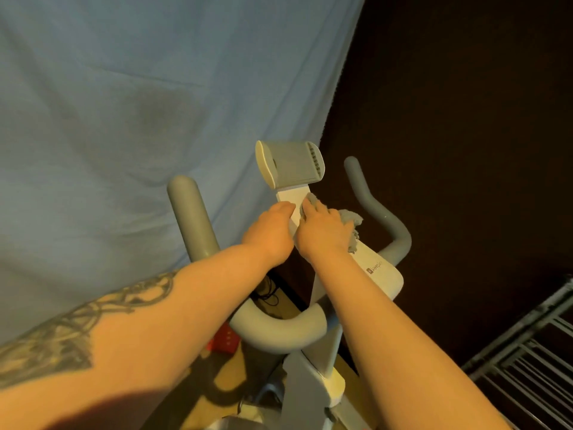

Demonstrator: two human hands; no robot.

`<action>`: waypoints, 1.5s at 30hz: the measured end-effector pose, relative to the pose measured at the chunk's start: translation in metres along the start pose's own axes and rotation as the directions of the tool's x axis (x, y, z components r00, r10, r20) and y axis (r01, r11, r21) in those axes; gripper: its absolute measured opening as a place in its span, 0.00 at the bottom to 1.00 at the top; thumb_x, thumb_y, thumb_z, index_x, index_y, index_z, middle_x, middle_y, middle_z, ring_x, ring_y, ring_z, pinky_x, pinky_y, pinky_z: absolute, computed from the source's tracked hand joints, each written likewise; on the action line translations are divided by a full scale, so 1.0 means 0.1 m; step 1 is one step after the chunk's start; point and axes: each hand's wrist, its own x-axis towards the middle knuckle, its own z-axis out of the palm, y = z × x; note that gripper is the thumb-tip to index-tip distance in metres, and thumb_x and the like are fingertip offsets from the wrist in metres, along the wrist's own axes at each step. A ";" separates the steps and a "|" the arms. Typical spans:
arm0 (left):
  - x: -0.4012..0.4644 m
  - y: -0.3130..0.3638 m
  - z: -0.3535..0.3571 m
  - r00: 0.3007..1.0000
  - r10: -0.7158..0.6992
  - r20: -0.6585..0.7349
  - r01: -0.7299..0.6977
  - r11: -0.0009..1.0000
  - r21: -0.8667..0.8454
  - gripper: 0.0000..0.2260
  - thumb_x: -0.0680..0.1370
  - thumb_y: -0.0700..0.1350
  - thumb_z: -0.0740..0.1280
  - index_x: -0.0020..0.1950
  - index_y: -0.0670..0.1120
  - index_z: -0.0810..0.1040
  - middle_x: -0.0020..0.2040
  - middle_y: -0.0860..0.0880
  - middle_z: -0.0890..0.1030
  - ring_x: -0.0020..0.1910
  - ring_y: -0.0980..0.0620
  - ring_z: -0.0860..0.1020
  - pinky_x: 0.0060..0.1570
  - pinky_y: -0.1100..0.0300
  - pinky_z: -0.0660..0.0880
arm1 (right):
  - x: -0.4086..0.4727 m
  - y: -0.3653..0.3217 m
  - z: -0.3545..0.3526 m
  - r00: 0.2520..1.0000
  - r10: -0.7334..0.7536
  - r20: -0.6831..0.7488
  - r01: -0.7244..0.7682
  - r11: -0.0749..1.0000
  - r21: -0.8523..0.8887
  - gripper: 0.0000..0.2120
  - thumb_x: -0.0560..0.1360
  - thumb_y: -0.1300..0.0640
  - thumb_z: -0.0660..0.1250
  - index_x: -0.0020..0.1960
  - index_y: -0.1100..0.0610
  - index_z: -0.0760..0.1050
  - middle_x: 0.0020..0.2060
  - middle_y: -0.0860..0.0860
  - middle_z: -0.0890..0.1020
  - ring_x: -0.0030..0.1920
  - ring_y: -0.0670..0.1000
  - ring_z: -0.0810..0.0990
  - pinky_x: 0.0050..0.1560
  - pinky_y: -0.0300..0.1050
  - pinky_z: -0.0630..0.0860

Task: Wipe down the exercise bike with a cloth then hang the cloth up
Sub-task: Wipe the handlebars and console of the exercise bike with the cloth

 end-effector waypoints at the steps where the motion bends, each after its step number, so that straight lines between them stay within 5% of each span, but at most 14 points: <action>1: 0.00 0.00 0.00 1.000 0.008 -0.002 -0.008 1.000 0.003 0.26 0.79 0.32 0.57 0.77 0.43 0.58 0.77 0.45 0.60 0.74 0.45 0.61 0.73 0.51 0.60 | -0.08 0.08 0.00 0.997 -0.070 -0.021 0.070 0.998 0.000 0.27 0.81 0.54 0.56 0.78 0.48 0.52 0.75 0.48 0.63 0.72 0.54 0.62 0.67 0.59 0.61; 5: 0.01 -0.02 0.02 0.999 0.017 -0.031 -0.016 0.999 0.042 0.24 0.79 0.34 0.57 0.75 0.44 0.63 0.76 0.46 0.62 0.73 0.46 0.62 0.71 0.52 0.62 | -0.61 0.51 -0.17 0.971 -0.240 -0.012 0.240 0.966 0.092 0.24 0.83 0.52 0.54 0.77 0.43 0.55 0.77 0.46 0.58 0.76 0.50 0.55 0.70 0.52 0.63; 9: -0.09 0.17 0.06 0.979 0.173 -0.107 -0.152 0.973 0.175 0.19 0.81 0.41 0.58 0.72 0.51 0.70 0.74 0.53 0.66 0.72 0.51 0.61 0.70 0.56 0.56 | -0.92 0.68 -0.14 0.999 0.016 -0.048 -0.006 0.978 0.208 0.22 0.84 0.50 0.50 0.78 0.45 0.55 0.75 0.45 0.62 0.74 0.48 0.60 0.71 0.47 0.60; 12: -0.19 0.34 0.14 0.940 0.336 -0.052 -0.315 0.918 0.239 0.18 0.80 0.43 0.59 0.70 0.53 0.72 0.72 0.55 0.69 0.72 0.53 0.63 0.70 0.58 0.53 | -0.79 0.64 -0.05 0.971 0.218 -0.095 -0.197 0.962 0.189 0.23 0.84 0.49 0.48 0.78 0.48 0.55 0.73 0.48 0.66 0.74 0.51 0.61 0.72 0.54 0.60; 14: -0.17 0.44 0.18 0.931 0.366 -0.004 -0.353 0.901 0.253 0.18 0.80 0.42 0.59 0.70 0.52 0.72 0.72 0.54 0.69 0.72 0.52 0.64 0.71 0.58 0.54 | -0.76 0.54 -0.02 0.960 0.271 -0.067 -0.257 0.953 0.160 0.23 0.84 0.48 0.46 0.78 0.47 0.53 0.75 0.47 0.63 0.76 0.51 0.56 0.75 0.58 0.51; 18: -0.06 0.66 0.30 0.932 0.360 0.032 -0.359 0.913 0.194 0.16 0.81 0.42 0.58 0.67 0.51 0.74 0.67 0.53 0.75 0.67 0.51 0.70 0.68 0.56 0.62 | -1.02 0.71 0.00 0.988 0.117 -0.105 -0.101 0.984 0.148 0.23 0.83 0.47 0.44 0.77 0.45 0.56 0.75 0.43 0.62 0.76 0.47 0.54 0.75 0.55 0.39; 22: -0.04 0.75 0.48 0.945 0.327 0.005 -0.326 0.939 0.108 0.14 0.81 0.43 0.57 0.63 0.50 0.78 0.60 0.50 0.80 0.60 0.49 0.75 0.63 0.53 0.68 | -0.82 0.90 -0.03 0.971 0.213 -0.108 -0.178 0.945 0.273 0.20 0.82 0.49 0.48 0.73 0.45 0.65 0.68 0.44 0.72 0.70 0.49 0.66 0.73 0.57 0.49; 27: -0.12 0.60 0.52 0.951 0.307 0.040 -0.309 0.946 0.094 0.17 0.84 0.44 0.54 0.72 0.49 0.69 0.68 0.49 0.73 0.67 0.50 0.68 0.71 0.55 0.59 | -1.13 0.77 0.02 0.990 0.082 -0.116 -0.052 0.969 0.241 0.22 0.84 0.48 0.46 0.78 0.43 0.53 0.76 0.40 0.52 0.78 0.45 0.46 0.76 0.49 0.39; 30: -0.14 0.58 0.56 0.936 0.349 0.054 -0.353 0.930 0.101 0.17 0.84 0.43 0.53 0.73 0.49 0.68 0.70 0.50 0.71 0.72 0.50 0.63 0.74 0.57 0.51 | -1.15 0.99 -0.02 0.997 0.056 -0.053 -0.031 0.919 0.393 0.21 0.84 0.47 0.47 0.77 0.40 0.52 0.76 0.38 0.53 0.77 0.42 0.46 0.76 0.49 0.41; 34: -0.15 0.59 0.63 0.940 0.341 0.015 -0.341 0.936 0.083 0.17 0.81 0.41 0.57 0.69 0.48 0.71 0.68 0.48 0.73 0.71 0.49 0.65 0.74 0.52 0.54 | -0.78 0.95 0.02 0.990 0.136 -0.026 -0.124 0.954 0.274 0.21 0.83 0.51 0.47 0.76 0.44 0.59 0.76 0.46 0.61 0.77 0.50 0.54 0.75 0.59 0.47; 38: -0.14 0.60 0.58 0.954 0.298 -0.038 -0.298 0.954 0.019 0.15 0.79 0.41 0.60 0.65 0.50 0.73 0.61 0.51 0.77 0.62 0.50 0.71 0.65 0.53 0.67 | -1.24 0.92 0.01 0.993 0.028 -0.112 0.015 0.929 0.370 0.22 0.84 0.47 0.48 0.78 0.41 0.52 0.76 0.38 0.52 0.77 0.42 0.44 0.75 0.47 0.38; 40: -0.13 0.63 0.59 0.949 0.311 -0.049 -0.310 0.950 0.019 0.15 0.79 0.41 0.61 0.65 0.49 0.74 0.61 0.50 0.77 0.62 0.50 0.71 0.64 0.53 0.68 | -1.16 1.05 0.00 0.997 0.000 -0.082 0.036 0.898 0.439 0.21 0.84 0.46 0.48 0.77 0.40 0.55 0.76 0.38 0.55 0.77 0.43 0.47 0.75 0.47 0.40; 43: -0.14 0.65 0.60 0.952 0.304 -0.046 -0.303 0.953 0.023 0.17 0.79 0.36 0.58 0.65 0.48 0.74 0.63 0.49 0.76 0.66 0.48 0.69 0.67 0.54 0.64 | -0.77 1.09 0.03 0.992 0.119 -0.041 -0.090 0.899 0.429 0.21 0.83 0.49 0.48 0.74 0.43 0.64 0.71 0.44 0.69 0.73 0.51 0.63 0.73 0.61 0.55; 45: -0.17 0.65 0.58 0.957 0.288 -0.018 -0.287 0.957 0.039 0.17 0.80 0.37 0.57 0.68 0.47 0.71 0.69 0.48 0.72 0.73 0.48 0.62 0.73 0.53 0.57 | -0.75 0.97 0.04 0.985 0.154 -0.077 -0.113 0.918 0.381 0.21 0.83 0.50 0.48 0.74 0.43 0.63 0.72 0.44 0.68 0.74 0.51 0.62 0.74 0.62 0.53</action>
